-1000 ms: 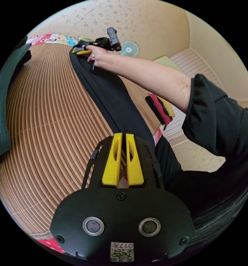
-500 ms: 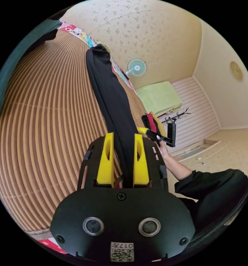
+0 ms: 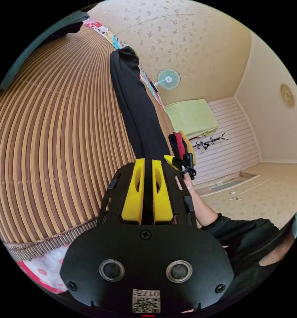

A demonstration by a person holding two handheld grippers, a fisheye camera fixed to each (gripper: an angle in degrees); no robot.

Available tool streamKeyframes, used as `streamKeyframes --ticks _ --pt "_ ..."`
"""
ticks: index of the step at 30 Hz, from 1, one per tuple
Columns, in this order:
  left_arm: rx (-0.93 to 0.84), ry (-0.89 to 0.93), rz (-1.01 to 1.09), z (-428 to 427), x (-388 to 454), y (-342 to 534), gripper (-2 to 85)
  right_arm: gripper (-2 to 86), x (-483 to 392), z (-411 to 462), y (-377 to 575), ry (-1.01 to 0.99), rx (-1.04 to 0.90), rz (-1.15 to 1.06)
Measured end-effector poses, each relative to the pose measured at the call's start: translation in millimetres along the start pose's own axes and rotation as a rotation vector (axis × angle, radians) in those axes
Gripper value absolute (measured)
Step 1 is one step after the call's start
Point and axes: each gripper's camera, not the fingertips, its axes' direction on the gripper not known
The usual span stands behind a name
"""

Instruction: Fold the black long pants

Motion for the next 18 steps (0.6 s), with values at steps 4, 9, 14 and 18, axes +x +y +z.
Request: streamKeyframes --ticks 4,9,14,18 --pt "0.05 0.16 0.143 -33 40 24 3.4 3.2 -38 -35 23 -0.227 0.046 -0.117" --pt "0.139 0.373 0.47 -67 151 43 1.1 2.6 -146 -76 37 -0.377 0.086 -0.435" --pt "0.087 0.153 0.374 -72 179 21 1.1 2.7 -196 -78 17 -0.103 -0.007 -0.434" --pt "-0.126 0.012 0.177 -39 125 44 2.9 3.4 -167 -45 49 0.032 -0.183 -0.326"
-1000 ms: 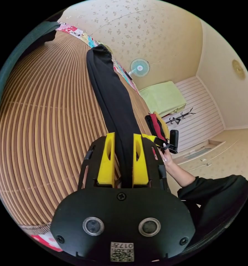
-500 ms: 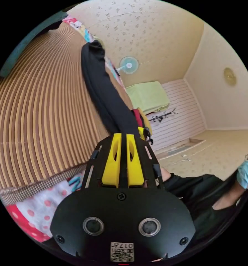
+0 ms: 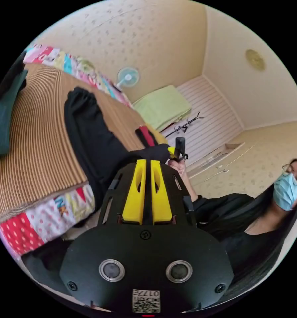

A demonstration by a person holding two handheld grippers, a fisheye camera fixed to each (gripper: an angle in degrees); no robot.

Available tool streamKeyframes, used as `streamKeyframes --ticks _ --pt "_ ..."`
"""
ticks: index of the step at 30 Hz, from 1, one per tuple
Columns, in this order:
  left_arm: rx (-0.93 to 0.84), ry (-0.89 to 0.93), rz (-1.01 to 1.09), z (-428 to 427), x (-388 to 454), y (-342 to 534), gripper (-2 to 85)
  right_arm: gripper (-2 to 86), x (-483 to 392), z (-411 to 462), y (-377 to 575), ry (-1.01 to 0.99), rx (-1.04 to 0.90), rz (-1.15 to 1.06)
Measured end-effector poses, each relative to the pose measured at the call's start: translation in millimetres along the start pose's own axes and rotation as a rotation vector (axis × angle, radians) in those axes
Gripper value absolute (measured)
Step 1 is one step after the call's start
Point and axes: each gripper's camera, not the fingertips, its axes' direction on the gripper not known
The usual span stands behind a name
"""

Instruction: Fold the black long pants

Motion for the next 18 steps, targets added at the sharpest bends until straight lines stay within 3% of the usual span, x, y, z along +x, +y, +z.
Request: streamKeyframes --ticks 3,7,9,13,18 --pt "-0.104 0.009 -0.156 25 -48 45 5.0 5.2 30 33 48 0.033 -0.104 0.124" --pt "0.021 0.077 -0.244 23 -85 84 6.3 10.8 68 49 93 0.261 -0.1 0.326" --pt "0.091 0.054 -0.208 21 -85 80 6.8 13.5 73 47 97 0.394 -0.046 0.364" --pt "0.129 -0.119 -0.138 40 -68 58 9.6 14.0 67 46 83 0.381 0.049 0.34" --pt "0.141 -0.224 -0.027 86 -47 20 11.2 12.6 51 72 47 0.558 -0.085 0.301"
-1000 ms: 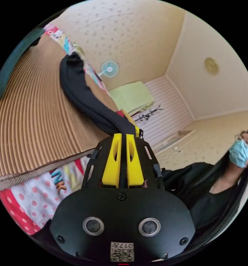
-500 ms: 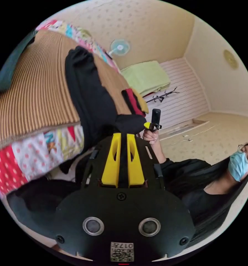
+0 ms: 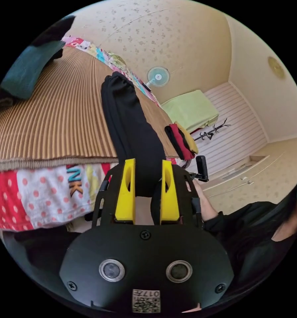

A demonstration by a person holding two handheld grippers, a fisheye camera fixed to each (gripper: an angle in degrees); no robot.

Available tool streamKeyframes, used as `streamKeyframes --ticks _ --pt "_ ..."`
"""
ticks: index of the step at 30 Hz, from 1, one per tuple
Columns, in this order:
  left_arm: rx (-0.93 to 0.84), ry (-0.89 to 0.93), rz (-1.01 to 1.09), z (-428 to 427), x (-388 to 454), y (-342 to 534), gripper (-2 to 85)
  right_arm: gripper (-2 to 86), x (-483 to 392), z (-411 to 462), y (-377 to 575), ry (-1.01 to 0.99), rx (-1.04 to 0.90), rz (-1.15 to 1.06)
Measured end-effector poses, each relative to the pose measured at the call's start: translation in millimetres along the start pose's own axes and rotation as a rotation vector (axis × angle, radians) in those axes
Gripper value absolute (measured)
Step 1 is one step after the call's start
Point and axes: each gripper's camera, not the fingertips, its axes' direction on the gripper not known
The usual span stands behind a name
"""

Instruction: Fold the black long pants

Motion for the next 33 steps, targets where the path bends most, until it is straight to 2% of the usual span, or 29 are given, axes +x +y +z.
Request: streamKeyframes --ticks 4,6,11,14,16,18,20,22,24,29,33 --pt "-0.078 -0.144 0.008 46 2 -10 8.8 11.0 -8 7 -5 0.03 -0.029 -0.003" --pt "-0.045 -0.18 -0.012 57 -1 -4 3.2 9.3 -5 8 3 -0.02 0.016 -0.005" --pt "0.09 -0.019 -0.008 30 -9 11 -0.6 4.1 -3 -4 30 -0.14 0.14 -0.115" --pt "0.197 -0.072 0.008 17 -8 25 -0.7 3.1 -1 -11 35 -0.331 0.193 -0.195" --pt "0.16 -0.066 -0.03 28 -19 24 -0.6 3.3 1 -5 29 -0.354 0.16 -0.17" --pt "0.092 -0.052 -0.072 41 -32 26 0.1 4.2 -4 7 24 -0.226 0.089 -0.141" --pt "0.116 -0.032 -0.078 34 -36 35 1.2 5.6 -12 7 22 -0.168 0.064 -0.16" --pt "0.104 0.002 -0.057 24 -36 40 3.4 8.1 -18 0 25 -0.129 0.091 -0.173" --pt "0.011 0.01 -0.006 18 -30 41 7.5 11.3 -19 -8 28 -0.068 0.118 -0.161" --pt "-0.135 -0.126 0.033 47 -18 60 10.6 12.8 -6 -9 26 -0.232 0.129 -0.11" --pt "-0.233 -0.11 0.024 83 -16 72 11.3 13.1 -12 -8 26 -0.237 0.135 -0.129"
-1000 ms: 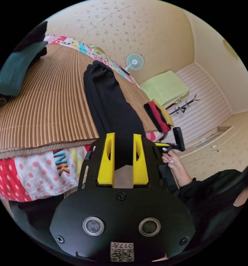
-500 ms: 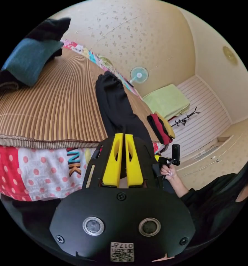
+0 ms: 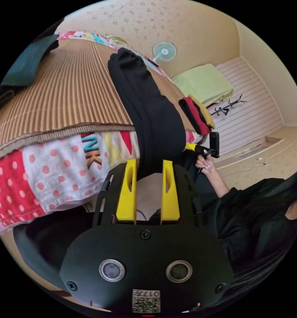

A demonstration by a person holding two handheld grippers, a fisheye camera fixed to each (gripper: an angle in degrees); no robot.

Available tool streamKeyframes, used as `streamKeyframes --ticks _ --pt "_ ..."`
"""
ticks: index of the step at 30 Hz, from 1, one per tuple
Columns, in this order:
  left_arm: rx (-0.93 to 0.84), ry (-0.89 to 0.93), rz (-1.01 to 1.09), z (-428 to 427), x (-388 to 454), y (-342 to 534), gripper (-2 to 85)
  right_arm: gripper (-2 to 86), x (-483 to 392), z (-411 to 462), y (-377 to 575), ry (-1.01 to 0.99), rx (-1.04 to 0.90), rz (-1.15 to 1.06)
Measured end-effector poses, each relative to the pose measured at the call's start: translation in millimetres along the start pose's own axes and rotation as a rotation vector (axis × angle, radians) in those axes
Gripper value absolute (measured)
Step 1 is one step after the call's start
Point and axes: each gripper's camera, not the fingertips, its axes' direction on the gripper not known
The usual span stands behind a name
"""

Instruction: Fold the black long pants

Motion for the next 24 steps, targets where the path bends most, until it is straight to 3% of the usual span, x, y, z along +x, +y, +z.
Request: streamKeyframes --ticks 7,15,21,24 --pt "-0.022 -0.182 0.056 18 22 5 9.2 13.1 -8 -4 3 -0.065 0.006 -0.02" --pt "0.037 -0.159 0.021 24 21 27 9.5 8.7 -26 5 3 -0.042 -0.017 -0.052" --pt "0.036 -0.002 -0.011 19 23 42 4.6 2.6 -40 -14 13 -0.135 0.018 -0.05" --pt "0.17 0.155 0.095 -26 45 61 3.9 1.6 -64 -54 21 -0.222 0.152 -0.119"
